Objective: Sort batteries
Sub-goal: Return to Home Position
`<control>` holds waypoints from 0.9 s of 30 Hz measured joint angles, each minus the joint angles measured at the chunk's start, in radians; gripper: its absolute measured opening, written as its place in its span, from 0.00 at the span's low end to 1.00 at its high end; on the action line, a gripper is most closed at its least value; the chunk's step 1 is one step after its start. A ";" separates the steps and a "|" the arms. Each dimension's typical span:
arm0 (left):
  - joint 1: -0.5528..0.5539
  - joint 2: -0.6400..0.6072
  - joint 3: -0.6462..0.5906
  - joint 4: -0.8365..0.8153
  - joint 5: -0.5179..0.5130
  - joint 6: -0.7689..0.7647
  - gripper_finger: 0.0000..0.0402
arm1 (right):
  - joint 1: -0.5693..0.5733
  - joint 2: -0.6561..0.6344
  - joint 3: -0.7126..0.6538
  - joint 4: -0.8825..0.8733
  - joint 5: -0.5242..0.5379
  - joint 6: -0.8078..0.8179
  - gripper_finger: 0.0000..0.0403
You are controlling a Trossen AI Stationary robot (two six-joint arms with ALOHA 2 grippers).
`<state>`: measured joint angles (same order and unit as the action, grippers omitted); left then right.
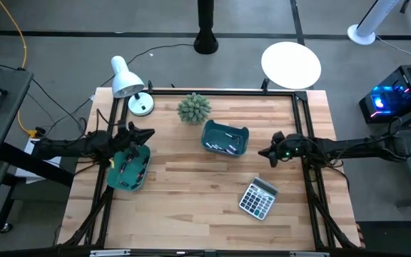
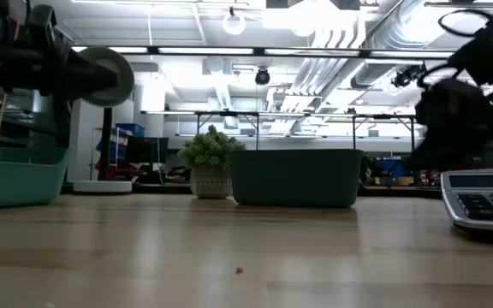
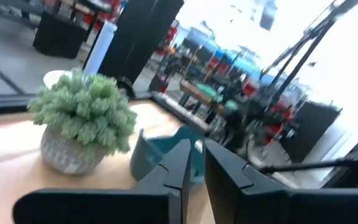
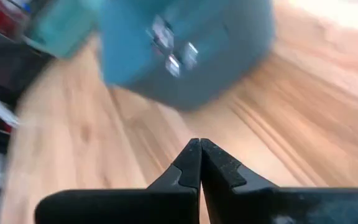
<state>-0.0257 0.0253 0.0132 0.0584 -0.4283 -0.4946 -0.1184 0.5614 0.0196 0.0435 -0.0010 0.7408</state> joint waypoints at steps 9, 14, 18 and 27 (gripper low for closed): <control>-0.002 -0.022 0.000 0.003 0.005 -0.001 0.09 | 0.008 -0.194 0.002 -0.062 -0.003 -0.005 0.00; -0.002 -0.022 0.000 0.003 0.004 -0.001 0.09 | 0.007 -0.513 -0.002 -0.049 -0.003 -0.006 0.00; -0.002 -0.022 0.000 0.004 0.004 0.000 0.09 | 0.001 -0.560 -0.010 0.107 0.009 0.002 0.00; -0.007 -0.022 0.000 0.015 0.001 0.001 0.09 | -0.021 -0.560 -0.010 0.165 0.000 0.002 0.00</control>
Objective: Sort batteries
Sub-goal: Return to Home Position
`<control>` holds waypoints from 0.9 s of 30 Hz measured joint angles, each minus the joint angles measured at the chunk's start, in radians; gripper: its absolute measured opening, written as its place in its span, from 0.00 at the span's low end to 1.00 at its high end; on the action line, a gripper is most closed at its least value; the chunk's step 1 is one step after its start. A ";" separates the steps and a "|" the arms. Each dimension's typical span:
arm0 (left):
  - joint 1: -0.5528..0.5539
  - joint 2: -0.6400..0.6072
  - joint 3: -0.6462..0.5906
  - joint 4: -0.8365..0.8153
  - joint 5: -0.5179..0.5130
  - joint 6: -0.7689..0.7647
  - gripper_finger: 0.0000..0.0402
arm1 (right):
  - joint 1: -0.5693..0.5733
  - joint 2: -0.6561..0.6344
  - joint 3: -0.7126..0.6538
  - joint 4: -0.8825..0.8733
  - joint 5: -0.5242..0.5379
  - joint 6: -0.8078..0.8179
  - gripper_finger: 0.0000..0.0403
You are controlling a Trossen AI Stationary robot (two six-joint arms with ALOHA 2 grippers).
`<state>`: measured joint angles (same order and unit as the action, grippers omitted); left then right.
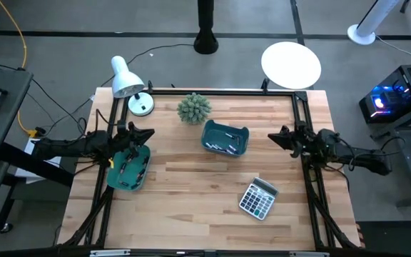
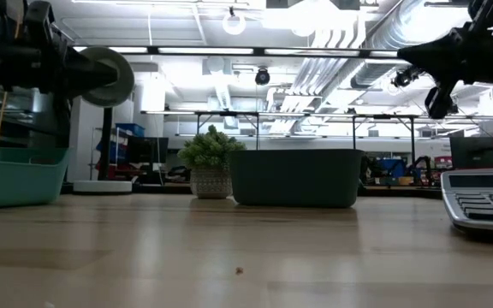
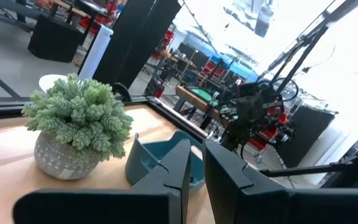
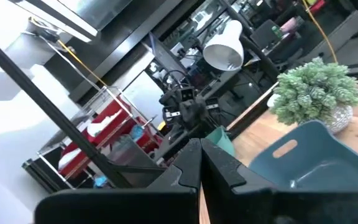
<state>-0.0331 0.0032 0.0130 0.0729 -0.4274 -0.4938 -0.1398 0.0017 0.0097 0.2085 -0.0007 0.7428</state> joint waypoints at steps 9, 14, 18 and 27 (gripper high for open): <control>-0.001 0.004 0.000 -0.009 -0.002 0.000 0.09 | -0.011 0.005 0.000 -0.067 0.000 0.000 0.00; -0.001 0.004 0.000 -0.009 -0.003 0.000 0.09 | -0.011 0.005 0.000 -0.101 0.000 0.000 0.00; -0.001 0.005 0.000 -0.009 -0.003 0.000 0.09 | -0.011 0.005 0.000 -0.123 0.000 0.000 0.00; -0.001 0.005 0.000 -0.009 -0.003 0.000 0.09 | -0.011 0.005 0.000 -0.124 0.000 0.000 0.00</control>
